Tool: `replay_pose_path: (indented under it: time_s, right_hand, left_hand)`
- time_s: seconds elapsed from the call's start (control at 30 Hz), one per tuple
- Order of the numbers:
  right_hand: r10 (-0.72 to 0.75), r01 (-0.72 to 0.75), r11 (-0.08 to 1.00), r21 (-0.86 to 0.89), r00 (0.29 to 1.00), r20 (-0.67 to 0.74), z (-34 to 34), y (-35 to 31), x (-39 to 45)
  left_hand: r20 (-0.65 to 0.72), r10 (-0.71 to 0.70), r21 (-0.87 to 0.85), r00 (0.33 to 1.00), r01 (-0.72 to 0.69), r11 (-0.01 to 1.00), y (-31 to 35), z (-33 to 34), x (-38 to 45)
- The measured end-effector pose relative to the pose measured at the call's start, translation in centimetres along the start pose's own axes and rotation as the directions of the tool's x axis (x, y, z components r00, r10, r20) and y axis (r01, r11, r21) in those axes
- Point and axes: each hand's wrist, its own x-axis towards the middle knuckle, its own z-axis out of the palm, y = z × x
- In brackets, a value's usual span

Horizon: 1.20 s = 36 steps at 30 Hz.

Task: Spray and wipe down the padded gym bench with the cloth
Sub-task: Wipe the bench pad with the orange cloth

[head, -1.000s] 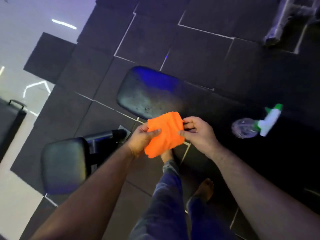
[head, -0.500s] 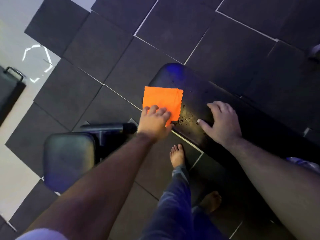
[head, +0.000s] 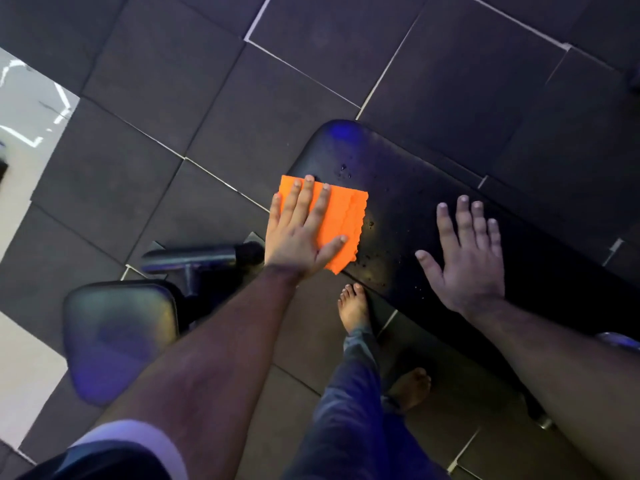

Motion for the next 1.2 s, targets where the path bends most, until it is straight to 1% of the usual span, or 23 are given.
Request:
replay_pose_path:
  time_s: [0.1, 0.17, 0.2, 0.23, 0.27, 0.37, 0.43, 0.53, 0.63, 0.67, 0.7, 0.73, 0.8, 0.83, 0.87, 0.9, 0.97, 1.0, 1.03, 1.07, 1.1, 1.13, 1.2]
  right_hand:
    - [-0.011, 0.010, 1.000, -0.004, 1.000, -0.018, 0.5, 0.1, 0.1]
    - [-0.005, 0.005, 1.000, -0.008, 1.000, -0.028, 1.1, 0.4, 0.3]
    - [-0.005, 0.005, 1.000, 0.000, 1.000, -0.029, 1.3, 0.6, 0.3]
    - [-0.006, 0.006, 1.000, 0.001, 1.000, -0.030, 1.5, 0.7, 0.2]
    - [-0.007, 0.007, 1.000, -0.003, 1.000, -0.030, 1.7, 0.8, 0.1]
    - [-0.002, 0.003, 1.000, 0.015, 1.000, -0.031, 1.9, 0.9, 0.3]
    - [0.006, -0.006, 1.000, 0.021, 1.000, -0.026, 1.9, 0.7, 0.4]
    - [0.008, -0.007, 1.000, 0.016, 1.000, -0.025, 2.0, 0.6, 0.3]
    - [-0.003, 0.005, 0.999, 0.042, 0.999, -0.050, 2.3, 0.9, 0.3]
    - [-0.002, 0.005, 0.999, 0.045, 0.998, -0.056, 2.4, 1.0, 0.3]
    - [-0.001, 0.004, 0.999, 0.045, 0.998, -0.060, 2.5, 1.1, 0.3]
    - [-0.004, 0.007, 0.999, 0.045, 0.998, -0.061, 2.5, 1.1, 0.3]
    - [-0.008, 0.011, 0.999, 0.048, 0.998, -0.062, 2.5, 1.1, 0.3]
    - [-0.007, 0.010, 0.999, 0.047, 0.998, -0.064, 2.5, 1.1, 0.4]
    - [-0.008, 0.011, 0.999, 0.045, 0.998, -0.067, 2.6, 1.1, 0.4]
    - [-0.008, 0.012, 0.999, 0.044, 0.997, -0.072, 2.8, 1.1, 0.5]
    - [-0.003, 0.007, 0.999, 0.043, 0.997, -0.081, 3.1, 1.2, 0.4]
    - [-0.004, 0.007, 0.999, 0.043, 0.996, -0.086, 3.3, 1.2, 0.4]
    - [-0.008, 0.012, 0.999, 0.044, 0.996, -0.090, 3.4, 1.2, 0.4]
    - [-0.009, 0.014, 0.999, 0.050, 0.995, -0.096, 3.5, 1.2, 0.4]
    - [-0.009, 0.015, 0.998, 0.054, 0.995, -0.103, 3.6, 1.2, 0.5]
    - [-0.009, 0.015, 0.998, 0.056, 0.994, -0.107, 3.6, 1.2, 0.5]
    - [-0.009, 0.015, 0.998, 0.060, 0.994, -0.109, 3.6, 1.2, 0.5]
  left_hand:
    - [-0.005, -0.104, -0.025, 0.995, 0.104, 0.994, -0.2, -1.0, 1.7]
    - [-0.019, -0.237, -0.051, 0.971, 0.235, 0.971, 2.2, -1.2, 3.7]
    - [-0.025, -0.271, -0.055, 0.962, 0.269, 0.961, 3.6, -1.2, 4.2]
    - [-0.022, -0.252, -0.044, 0.967, 0.251, 0.967, 4.9, -1.1, 4.3]
    - [-0.008, -0.190, -0.021, 0.982, 0.189, 0.982, 5.5, -0.9, 4.0]
    - [0.059, 0.021, 0.052, 0.998, -0.024, 0.998, 3.5, -0.9, 2.0]
    - [0.101, 0.034, 0.072, 0.994, -0.041, 0.997, 1.2, -1.9, 1.7]
    - [0.100, -0.093, 0.070, 0.991, 0.087, 0.994, 1.0, -2.5, 4.5]
    - [0.046, -0.279, 0.017, 0.959, 0.279, 0.960, 5.1, -1.6, 7.5]
    - [0.045, -0.268, 0.013, 0.962, 0.267, 0.963, 6.3, -1.3, 7.5]
    - [0.060, -0.199, 0.020, 0.978, 0.198, 0.980, 6.8, -1.1, 6.9]
    - [0.083, -0.095, 0.047, 0.992, 0.091, 0.995, 6.6, -1.0, 5.7]
    - [0.165, 0.076, 0.111, 0.983, -0.095, 0.989, 4.1, -1.8, 3.2]
    - [0.208, 0.097, 0.128, 0.973, -0.125, 0.984, 2.6, -2.5, 2.9]
    - [0.229, 0.074, 0.133, 0.971, -0.107, 0.985, 1.4, -2.9, 3.3]
    - [0.238, 0.013, 0.126, 0.971, -0.044, 0.991, 0.9, -3.4, 4.3]
    - [0.206, -0.181, 0.050, 0.962, 0.174, 0.983, 2.5, -3.7, 7.9]
    - [0.174, -0.285, 0.001, 0.942, 0.290, 0.957, 4.0, -3.5, 9.8]
    - [0.149, -0.371, -0.028, 0.917, 0.379, 0.925, 5.6, -3.2, 11.4]
    - [0.134, -0.413, -0.025, 0.901, 0.419, 0.907, 7.3, -2.9, 12.5]
    - [0.129, -0.403, 0.002, 0.906, 0.406, 0.914, 8.6, -2.6, 12.8]
    - [0.134, -0.339, 0.032, 0.931, 0.337, 0.941, 9.4, -2.5, 12.5]
    - [0.195, -0.105, 0.087, 0.975, 0.089, 0.992, 8.7, -2.9, 10.2]
